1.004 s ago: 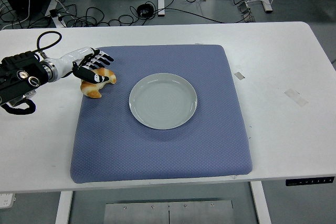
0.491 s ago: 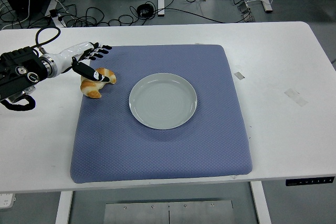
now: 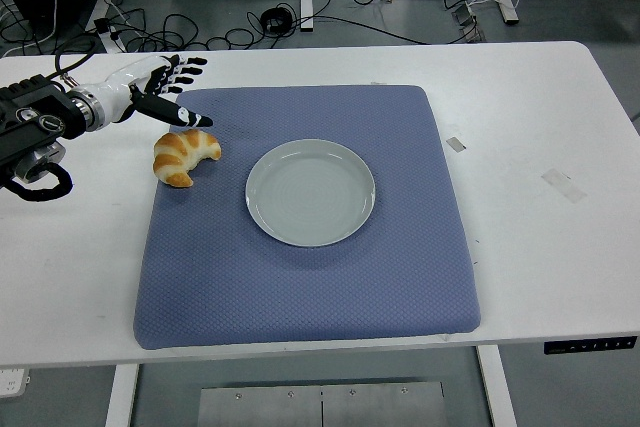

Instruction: Place the bread on the table

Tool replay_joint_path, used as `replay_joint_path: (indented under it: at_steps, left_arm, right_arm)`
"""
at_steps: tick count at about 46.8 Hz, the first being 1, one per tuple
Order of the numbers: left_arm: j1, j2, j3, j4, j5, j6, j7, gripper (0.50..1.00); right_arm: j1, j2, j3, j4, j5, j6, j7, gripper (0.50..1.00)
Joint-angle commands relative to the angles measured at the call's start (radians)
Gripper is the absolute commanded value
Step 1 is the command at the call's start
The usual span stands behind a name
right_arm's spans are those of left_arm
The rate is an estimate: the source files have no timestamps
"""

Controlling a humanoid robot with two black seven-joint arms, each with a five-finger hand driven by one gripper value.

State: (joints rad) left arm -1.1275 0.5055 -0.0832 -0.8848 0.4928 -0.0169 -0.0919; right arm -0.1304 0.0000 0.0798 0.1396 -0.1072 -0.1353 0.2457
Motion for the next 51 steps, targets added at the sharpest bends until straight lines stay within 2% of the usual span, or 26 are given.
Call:
replay_joint_path:
  at_steps: [1, 13, 31, 43, 51]
  left_arm:
    - [-0.003, 0.002, -0.016, 0.000, -0.029, 0.000, 0.000, 0.969]
    - [-0.023, 0.016, -0.115, 0.000, -0.088, -0.002, 0.000, 0.969]
    - [-0.023, 0.031, -0.214, 0.000, -0.304, -0.005, 0.006, 0.969]
    - [-0.022, 0.053, -0.291, 0.003, -0.349, -0.011, 0.012, 0.969]
    - [-0.011, 0.051, -0.354, 0.055, -0.384, -0.014, 0.014, 0.969]
  right_arm:
    - [0.000, 0.000, 0.000, 0.000, 0.000, 0.000, 0.000, 1.000]
    - [0.000, 0.000, 0.000, 0.000, 0.000, 0.000, 0.000, 1.000]
    - [0.000, 0.000, 0.000, 0.000, 0.000, 0.000, 0.000, 1.000]
    - [0.000, 0.000, 0.000, 0.000, 0.000, -0.001, 0.001, 1.000]
    - [0.000, 0.000, 0.000, 0.000, 0.000, 0.000, 0.000, 1.000]
